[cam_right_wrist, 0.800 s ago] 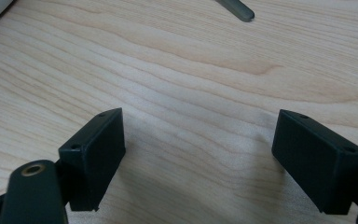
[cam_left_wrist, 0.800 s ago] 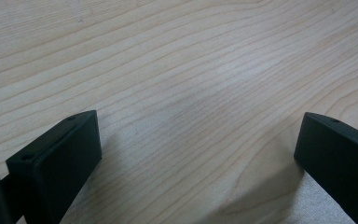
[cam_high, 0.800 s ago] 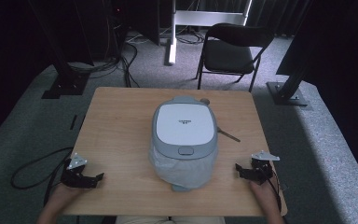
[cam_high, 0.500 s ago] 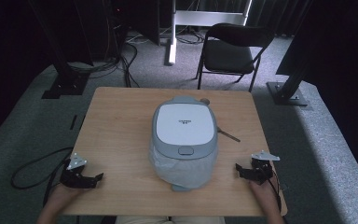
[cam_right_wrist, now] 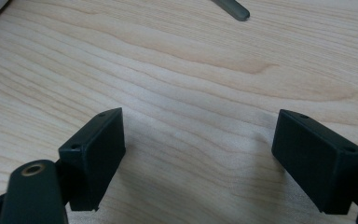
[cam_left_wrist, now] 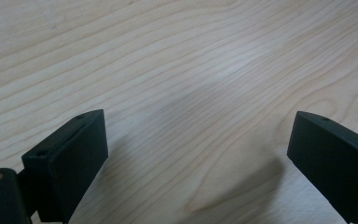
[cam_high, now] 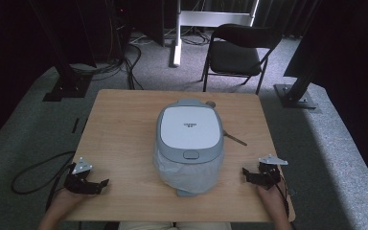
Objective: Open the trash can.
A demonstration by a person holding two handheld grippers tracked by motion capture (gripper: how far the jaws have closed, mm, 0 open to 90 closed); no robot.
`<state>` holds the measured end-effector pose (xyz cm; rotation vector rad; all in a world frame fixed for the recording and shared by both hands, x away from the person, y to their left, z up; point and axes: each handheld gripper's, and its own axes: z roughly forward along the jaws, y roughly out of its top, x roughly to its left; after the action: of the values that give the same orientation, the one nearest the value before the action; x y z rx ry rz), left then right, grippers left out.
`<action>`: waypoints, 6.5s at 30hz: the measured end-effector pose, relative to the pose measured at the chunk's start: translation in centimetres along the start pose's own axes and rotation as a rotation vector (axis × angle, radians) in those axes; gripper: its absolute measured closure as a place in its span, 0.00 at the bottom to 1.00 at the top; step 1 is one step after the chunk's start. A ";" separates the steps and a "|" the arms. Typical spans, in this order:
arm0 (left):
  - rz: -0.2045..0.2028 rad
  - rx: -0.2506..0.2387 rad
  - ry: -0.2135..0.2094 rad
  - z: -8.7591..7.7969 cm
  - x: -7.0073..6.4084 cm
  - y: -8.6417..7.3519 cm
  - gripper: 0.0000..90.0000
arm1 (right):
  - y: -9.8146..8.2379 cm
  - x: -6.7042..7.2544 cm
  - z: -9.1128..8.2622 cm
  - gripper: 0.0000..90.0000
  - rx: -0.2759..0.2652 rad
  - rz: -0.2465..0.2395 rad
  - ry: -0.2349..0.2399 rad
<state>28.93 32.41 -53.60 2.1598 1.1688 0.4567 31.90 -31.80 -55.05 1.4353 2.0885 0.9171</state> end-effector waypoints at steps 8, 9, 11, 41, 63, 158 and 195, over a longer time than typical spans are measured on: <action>0.026 -0.029 -0.019 -0.4 -1.3 1.5 0.06 | 0.0 0.0 0.0 0.18 0.000 0.004 -0.005; 0.028 -0.036 -0.023 -0.4 -1.5 1.7 0.06 | 0.0 0.0 0.0 0.18 0.000 0.004 -0.005; 0.034 -0.047 -0.035 -0.6 -1.8 2.1 0.06 | 0.0 0.0 0.0 0.18 0.000 0.004 -0.006; 0.179 -0.199 -0.152 -4.4 -6.8 8.0 0.16 | 0.0 0.0 0.0 0.19 -0.001 0.009 -0.009; 0.248 -0.331 -0.279 -7.8 -9.8 11.8 0.36 | 0.0 0.0 0.0 0.19 -0.001 0.008 -0.009; 0.335 -0.333 -0.521 -7.1 -21.5 23.2 1.00 | -0.1 -0.1 -0.1 0.19 -0.003 0.013 -0.014; 0.224 -0.364 -0.396 -8.4 -19.9 24.3 0.42 | -0.1 -0.1 -0.1 0.20 -0.003 0.016 -0.015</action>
<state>28.32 8.91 -31.07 1.9482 0.5808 0.2894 31.75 -31.94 -55.04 1.4547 2.0666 0.9127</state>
